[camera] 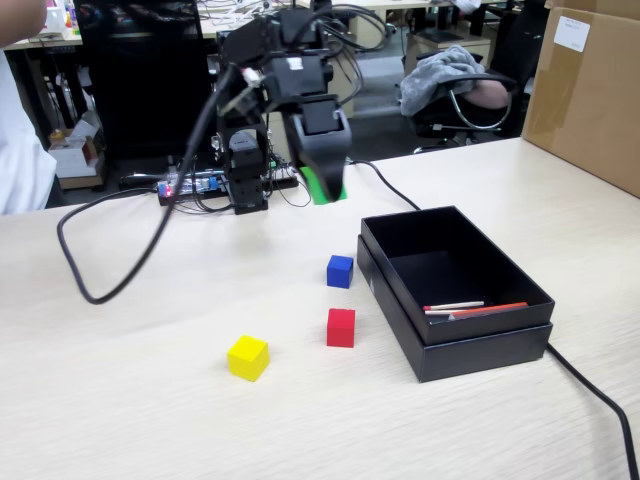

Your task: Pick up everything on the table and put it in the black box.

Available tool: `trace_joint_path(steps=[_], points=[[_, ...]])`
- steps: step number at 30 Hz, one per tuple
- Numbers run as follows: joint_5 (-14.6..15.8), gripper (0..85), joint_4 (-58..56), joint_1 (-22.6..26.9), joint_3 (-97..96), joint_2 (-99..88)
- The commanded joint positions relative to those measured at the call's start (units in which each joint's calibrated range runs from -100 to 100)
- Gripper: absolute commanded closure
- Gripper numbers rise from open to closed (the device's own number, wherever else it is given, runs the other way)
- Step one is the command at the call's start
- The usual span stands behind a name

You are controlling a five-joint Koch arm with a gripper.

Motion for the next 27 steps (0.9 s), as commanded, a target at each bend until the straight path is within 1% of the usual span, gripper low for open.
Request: trace_joint_path(steps=[1,4,7,11,15,21,27], points=[[0.93,73.4,0.07,2.25,7.59,3.45],[1.71,73.4,0.07,4.74,11.22,12.63],[3.17,73.3,0.07,7.33,16.75,24.68],[4.84,73.0,0.07,8.74,19.02,35.24],[5.27,72.9,0.07,8.94,18.56,42.81],[5.37,62.1,-0.97,8.69,17.57,46.02],[6.11,43.1,-2.87,8.35,15.93,43.15]])
